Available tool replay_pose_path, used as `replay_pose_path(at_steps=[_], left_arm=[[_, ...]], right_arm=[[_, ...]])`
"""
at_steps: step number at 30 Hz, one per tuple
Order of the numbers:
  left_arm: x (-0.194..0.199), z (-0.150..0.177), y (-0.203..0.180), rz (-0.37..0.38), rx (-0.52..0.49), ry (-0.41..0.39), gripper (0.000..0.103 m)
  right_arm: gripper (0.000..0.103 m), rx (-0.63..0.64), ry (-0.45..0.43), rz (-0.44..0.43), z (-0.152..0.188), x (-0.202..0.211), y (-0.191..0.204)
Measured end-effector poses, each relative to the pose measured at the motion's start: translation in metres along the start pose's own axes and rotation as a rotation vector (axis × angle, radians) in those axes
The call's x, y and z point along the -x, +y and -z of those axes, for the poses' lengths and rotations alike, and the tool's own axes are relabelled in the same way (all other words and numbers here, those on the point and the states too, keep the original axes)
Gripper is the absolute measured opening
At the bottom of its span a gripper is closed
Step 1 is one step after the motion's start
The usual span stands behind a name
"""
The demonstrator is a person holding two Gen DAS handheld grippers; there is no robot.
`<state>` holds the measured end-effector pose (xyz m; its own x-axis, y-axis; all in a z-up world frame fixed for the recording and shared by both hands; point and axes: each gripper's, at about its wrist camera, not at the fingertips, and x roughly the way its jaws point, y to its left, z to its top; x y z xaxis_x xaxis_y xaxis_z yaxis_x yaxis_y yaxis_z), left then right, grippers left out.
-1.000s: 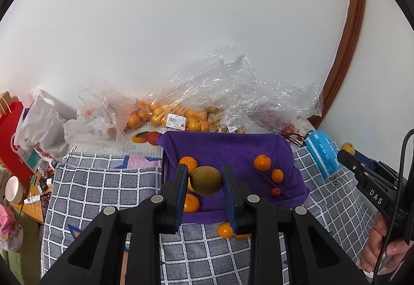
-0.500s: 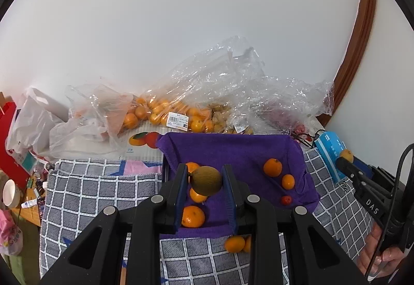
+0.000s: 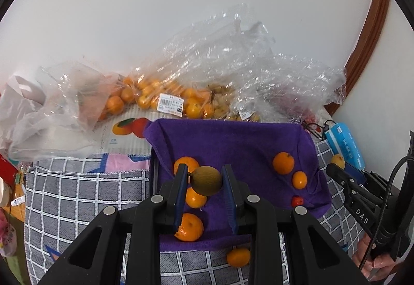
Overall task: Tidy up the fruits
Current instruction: 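Lower the yellow fruit onto the towel and open the left gripper while the right gripper does likewise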
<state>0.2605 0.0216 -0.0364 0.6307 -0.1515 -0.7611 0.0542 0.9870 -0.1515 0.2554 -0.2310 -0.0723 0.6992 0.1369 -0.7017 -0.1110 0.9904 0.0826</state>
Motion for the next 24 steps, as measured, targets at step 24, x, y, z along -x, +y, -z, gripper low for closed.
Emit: replay_pose_path(at_steps=[24], left_arm=[[-0.097,0.005,-0.013,0.000,-0.038,0.179,0.025]], right_arm=[[0.029,0.021,0.111,-0.057,0.023,-0.080,0.002]])
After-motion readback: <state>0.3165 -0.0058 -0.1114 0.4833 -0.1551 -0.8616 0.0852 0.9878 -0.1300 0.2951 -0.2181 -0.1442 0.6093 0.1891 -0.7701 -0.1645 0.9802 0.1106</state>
